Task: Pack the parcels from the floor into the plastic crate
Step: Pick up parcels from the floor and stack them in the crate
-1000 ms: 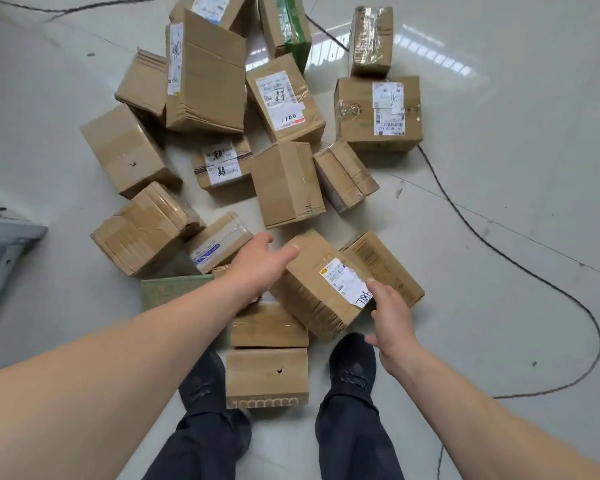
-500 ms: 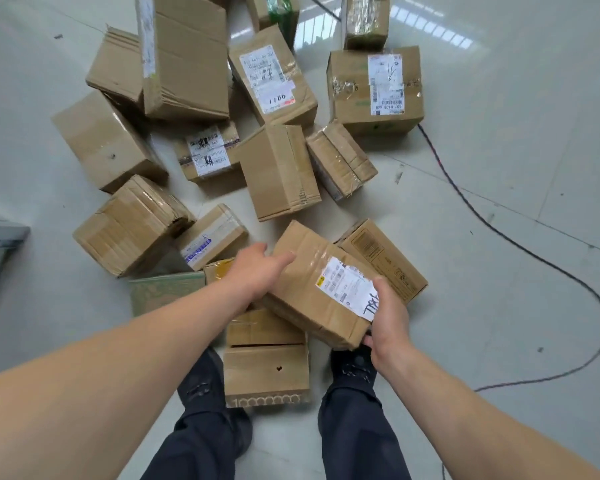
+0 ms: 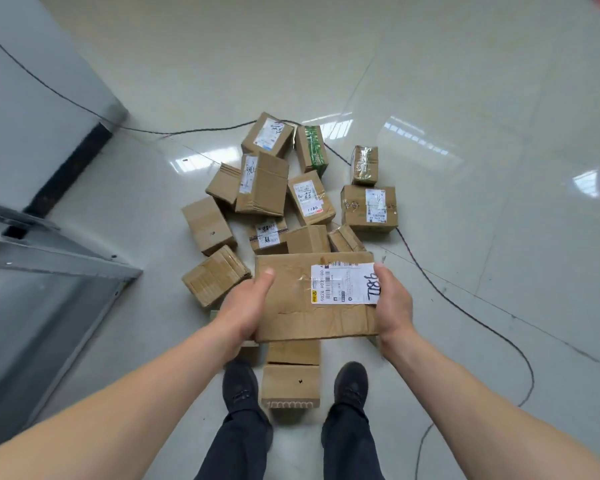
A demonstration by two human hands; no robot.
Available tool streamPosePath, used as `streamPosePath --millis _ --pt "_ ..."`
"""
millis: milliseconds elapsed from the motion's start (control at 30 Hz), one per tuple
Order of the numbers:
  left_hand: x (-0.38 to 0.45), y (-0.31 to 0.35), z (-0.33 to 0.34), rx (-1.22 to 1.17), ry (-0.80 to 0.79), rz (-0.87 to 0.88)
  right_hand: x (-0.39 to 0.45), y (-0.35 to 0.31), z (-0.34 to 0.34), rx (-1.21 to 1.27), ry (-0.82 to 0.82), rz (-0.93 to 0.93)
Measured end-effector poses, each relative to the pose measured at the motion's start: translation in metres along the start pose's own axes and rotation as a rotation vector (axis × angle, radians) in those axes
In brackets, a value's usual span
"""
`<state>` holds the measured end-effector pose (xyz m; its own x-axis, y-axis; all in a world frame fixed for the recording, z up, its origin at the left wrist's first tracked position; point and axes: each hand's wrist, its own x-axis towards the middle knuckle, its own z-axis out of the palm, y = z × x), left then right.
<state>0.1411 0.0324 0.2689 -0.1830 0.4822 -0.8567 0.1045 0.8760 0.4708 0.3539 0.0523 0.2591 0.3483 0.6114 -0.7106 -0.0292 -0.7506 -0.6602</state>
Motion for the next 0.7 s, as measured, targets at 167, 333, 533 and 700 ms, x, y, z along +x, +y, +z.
streamPosePath --millis 167,333,533,700 --pt "-0.069 0.019 -0.060 -0.143 0.069 0.045 -0.071 -0.050 0.022 -0.006 -0.109 -0.092" --pt "-0.136 0.003 -0.096 -0.323 0.114 0.095 -0.130 -0.074 0.038 -0.029 -0.247 -0.177" --pt "-0.206 -0.045 -0.107 -0.518 0.247 0.142 -0.200 -0.082 0.040 -0.231 -0.443 -0.384" --pt "-0.256 -0.088 -0.118 -0.637 0.373 0.174 -0.247 -0.076 0.048 -0.304 -0.585 -0.356"
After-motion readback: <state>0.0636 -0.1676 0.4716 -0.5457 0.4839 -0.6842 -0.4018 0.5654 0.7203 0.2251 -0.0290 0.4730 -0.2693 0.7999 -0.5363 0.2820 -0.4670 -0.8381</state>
